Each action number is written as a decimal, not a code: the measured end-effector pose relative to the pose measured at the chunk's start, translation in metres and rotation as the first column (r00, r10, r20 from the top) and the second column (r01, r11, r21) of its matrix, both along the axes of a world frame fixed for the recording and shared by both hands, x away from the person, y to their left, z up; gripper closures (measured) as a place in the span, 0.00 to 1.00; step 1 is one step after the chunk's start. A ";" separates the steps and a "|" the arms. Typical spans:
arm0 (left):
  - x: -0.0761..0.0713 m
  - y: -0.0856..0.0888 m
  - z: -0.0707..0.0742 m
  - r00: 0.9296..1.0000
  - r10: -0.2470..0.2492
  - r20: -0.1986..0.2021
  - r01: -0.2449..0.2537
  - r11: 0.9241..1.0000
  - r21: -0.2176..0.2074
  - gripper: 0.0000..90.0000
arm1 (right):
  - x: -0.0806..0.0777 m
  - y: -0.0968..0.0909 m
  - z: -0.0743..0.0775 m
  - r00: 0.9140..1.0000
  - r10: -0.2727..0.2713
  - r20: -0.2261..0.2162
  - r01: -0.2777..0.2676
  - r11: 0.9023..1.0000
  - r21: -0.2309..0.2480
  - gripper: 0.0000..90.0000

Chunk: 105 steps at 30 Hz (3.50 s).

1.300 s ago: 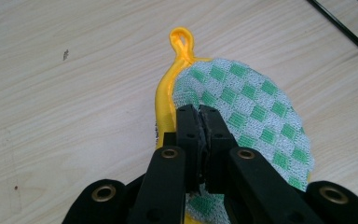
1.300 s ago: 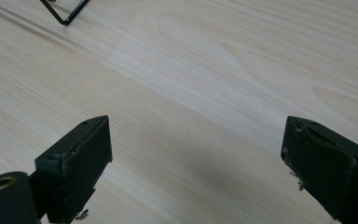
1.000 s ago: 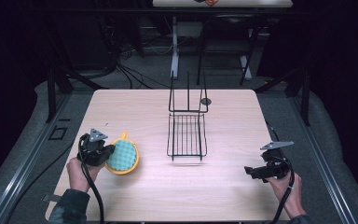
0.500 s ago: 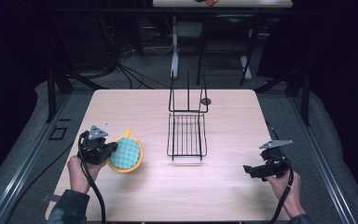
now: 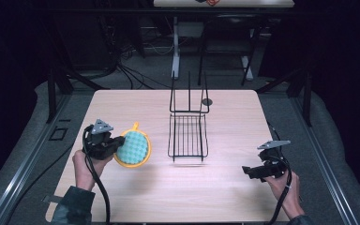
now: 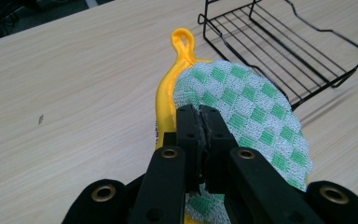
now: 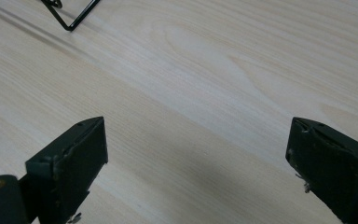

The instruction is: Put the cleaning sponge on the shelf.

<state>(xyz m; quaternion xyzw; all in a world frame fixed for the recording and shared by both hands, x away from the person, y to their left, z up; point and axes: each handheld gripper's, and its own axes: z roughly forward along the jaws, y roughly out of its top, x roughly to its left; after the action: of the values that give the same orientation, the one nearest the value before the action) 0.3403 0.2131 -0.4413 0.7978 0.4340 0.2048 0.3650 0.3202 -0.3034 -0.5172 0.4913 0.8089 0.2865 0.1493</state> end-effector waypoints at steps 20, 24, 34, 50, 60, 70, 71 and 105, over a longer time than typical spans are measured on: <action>0.007 -0.031 0.022 0.997 -0.058 0.052 0.058 0.998 0.002 0.98 | -0.003 0.001 -0.001 1.000 0.000 -0.004 0.000 1.000 0.000 0.06; 0.013 -0.037 0.021 0.997 -0.069 0.043 0.069 0.997 -0.020 0.98 | -0.002 0.000 -0.002 1.000 0.006 -0.007 -0.006 1.000 -0.008 0.06; 0.022 -0.054 0.016 0.995 -0.091 0.045 0.093 0.994 -0.049 0.98 | -0.002 0.000 -0.003 1.000 0.006 -0.006 -0.006 1.000 -0.021 0.07; 0.035 -0.072 0.007 0.994 -0.099 0.042 0.102 0.993 -0.059 0.97 | -0.002 -0.004 -0.002 1.000 -0.007 0.004 0.007 1.000 -0.005 0.07; 0.038 -0.079 0.004 0.994 -0.093 0.057 0.098 0.991 -0.087 0.97 | -0.001 -0.003 0.000 1.000 -0.010 0.009 0.010 1.000 -0.004 0.04; 0.040 -0.083 0.003 0.995 -0.091 0.052 0.095 0.990 -0.100 0.97 | 0.000 -0.002 -0.002 1.000 -0.004 0.000 0.004 1.000 -0.018 0.05; 0.041 -0.085 0.002 0.995 -0.090 0.054 0.095 0.990 -0.104 0.97 | 0.000 -0.002 -0.002 1.000 -0.002 -0.004 0.002 1.000 -0.021 0.05; 0.072 -0.124 -0.027 0.994 -0.112 0.009 0.112 0.980 -0.167 0.98 | 0.003 -0.001 -0.005 1.000 0.005 -0.013 -0.005 1.000 -0.021 0.06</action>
<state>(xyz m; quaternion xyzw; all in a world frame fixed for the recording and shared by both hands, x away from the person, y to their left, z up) 0.4125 0.0889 -0.4681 0.7874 0.4041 0.1466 0.4418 0.3229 -0.3046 -0.5219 0.4895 0.8141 0.2750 0.1483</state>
